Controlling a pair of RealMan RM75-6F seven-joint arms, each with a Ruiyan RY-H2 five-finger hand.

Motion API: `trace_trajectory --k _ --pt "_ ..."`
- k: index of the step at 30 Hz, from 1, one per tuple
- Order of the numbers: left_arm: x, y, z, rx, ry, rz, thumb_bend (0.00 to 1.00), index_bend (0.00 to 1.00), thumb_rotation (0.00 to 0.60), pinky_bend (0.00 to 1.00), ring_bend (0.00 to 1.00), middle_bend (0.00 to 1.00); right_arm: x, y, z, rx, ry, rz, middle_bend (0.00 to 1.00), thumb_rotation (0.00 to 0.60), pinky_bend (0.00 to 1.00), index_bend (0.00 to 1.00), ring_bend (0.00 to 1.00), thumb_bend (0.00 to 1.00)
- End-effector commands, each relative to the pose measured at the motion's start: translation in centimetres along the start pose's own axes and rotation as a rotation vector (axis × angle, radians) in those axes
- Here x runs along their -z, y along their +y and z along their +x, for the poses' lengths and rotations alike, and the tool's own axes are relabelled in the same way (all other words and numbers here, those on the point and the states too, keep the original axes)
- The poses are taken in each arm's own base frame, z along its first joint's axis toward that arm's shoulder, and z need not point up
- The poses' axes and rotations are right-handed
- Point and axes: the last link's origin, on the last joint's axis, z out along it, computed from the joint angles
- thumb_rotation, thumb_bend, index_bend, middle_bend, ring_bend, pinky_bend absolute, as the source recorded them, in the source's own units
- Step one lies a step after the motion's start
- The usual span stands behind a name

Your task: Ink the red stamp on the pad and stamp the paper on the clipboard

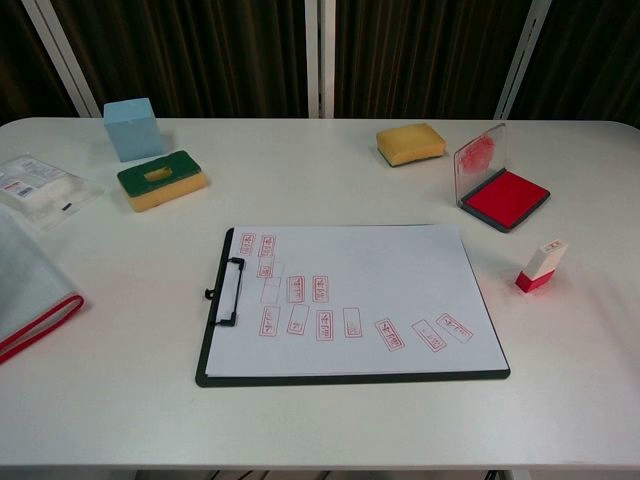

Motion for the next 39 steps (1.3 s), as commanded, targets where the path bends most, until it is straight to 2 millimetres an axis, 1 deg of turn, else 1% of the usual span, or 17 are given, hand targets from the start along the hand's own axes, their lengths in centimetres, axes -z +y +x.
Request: trace_trajectory --k 1,10,15,19,25,31,35,39 --pt "0.0 0.0 0.0 0.001 0.0 0.0 0.09 0.04 0.43 0.18 0.1 0.06 0.0 0.0 0.0 0.002 -0.001 0.002 0.0 0.6 0.0 0.0 0.0 0.19" --pt "0.2 0.1 0.0 0.001 0.001 -0.004 0.09 0.04 0.43 0.18 0.1 0.06 0.0 0.0 0.0 0.02 -0.005 0.014 0.0 0.6 0.0 0.0 0.0 0.19" --pt "0.2 0.1 0.2 -0.001 0.001 -0.003 0.09 0.04 0.43 0.18 0.1 0.06 -0.7 -0.6 0.2 0.063 -0.009 0.06 0.0 0.6 0.0 0.0 0.0 0.19" --pt "0.2 0.0 0.1 0.003 -0.002 0.001 0.09 0.04 0.429 0.18 0.1 0.06 -1.6 -1.7 0.2 0.083 -0.015 0.118 0.0 0.6 0.0 0.0 0.0 0.19" --pt "-0.1 0.2 0.0 0.004 0.001 -0.007 0.09 0.04 0.43 0.18 0.1 0.06 -3.6 -4.9 -0.4 0.135 -0.048 0.237 0.0 0.6 0.0 0.0 0.0 0.19" --pt "0.0 0.2 -0.3 0.005 -0.011 -0.006 0.09 0.04 0.431 0.18 0.1 0.06 -5.5 -8.1 -3.3 0.184 -0.14 0.332 0.01 0.6 0.0 0.0 0.0 0.2" --pt "0.1 0.0 -0.2 0.003 -0.012 -0.001 0.09 0.04 0.429 0.18 0.1 0.06 -6.4 -9.5 -4.8 0.197 -0.167 0.363 0.02 0.6 0.0 0.0 0.0 0.2" --pt "0.2 -0.2 -0.2 0.002 -0.011 0.003 0.09 0.04 0.43 0.18 0.1 0.06 -7.3 -10.5 -5.7 0.189 -0.154 0.367 0.04 0.6 0.0 0.0 0.0 0.2"
